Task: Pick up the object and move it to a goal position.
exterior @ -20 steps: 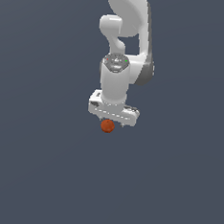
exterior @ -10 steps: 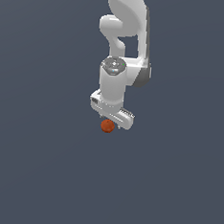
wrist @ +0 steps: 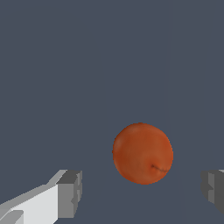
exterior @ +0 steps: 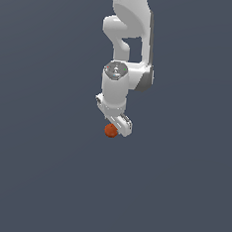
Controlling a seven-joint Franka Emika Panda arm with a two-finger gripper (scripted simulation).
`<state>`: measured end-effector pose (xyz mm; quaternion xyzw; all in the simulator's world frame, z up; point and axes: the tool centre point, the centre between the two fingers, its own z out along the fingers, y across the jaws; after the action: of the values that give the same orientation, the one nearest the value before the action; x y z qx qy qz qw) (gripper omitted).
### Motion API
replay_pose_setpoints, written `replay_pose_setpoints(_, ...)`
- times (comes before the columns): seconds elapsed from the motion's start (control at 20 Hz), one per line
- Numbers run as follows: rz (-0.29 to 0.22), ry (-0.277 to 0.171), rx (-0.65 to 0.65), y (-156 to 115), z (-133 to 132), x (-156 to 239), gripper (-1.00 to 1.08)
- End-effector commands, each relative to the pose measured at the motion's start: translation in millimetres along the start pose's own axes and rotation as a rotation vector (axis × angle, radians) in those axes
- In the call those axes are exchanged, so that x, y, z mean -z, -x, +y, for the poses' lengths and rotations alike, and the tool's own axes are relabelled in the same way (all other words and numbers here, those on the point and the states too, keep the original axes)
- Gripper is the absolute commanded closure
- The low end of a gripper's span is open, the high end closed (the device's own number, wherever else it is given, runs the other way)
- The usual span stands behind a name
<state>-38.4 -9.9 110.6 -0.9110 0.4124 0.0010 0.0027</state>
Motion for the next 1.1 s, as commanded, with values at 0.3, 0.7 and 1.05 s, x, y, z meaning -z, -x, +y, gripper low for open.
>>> replay_pose_setpoints(0.3, 0.003, 0.003, -0.184, 3, 11, -10, -0.92)
replay_pose_setpoints(0.7, 0.005, 0.004, -0.255, 4, 16, -13, -0.92)
replay_pose_setpoints(1.05, 0.004, 0.004, -0.254, 4, 16, -19, -0.92)
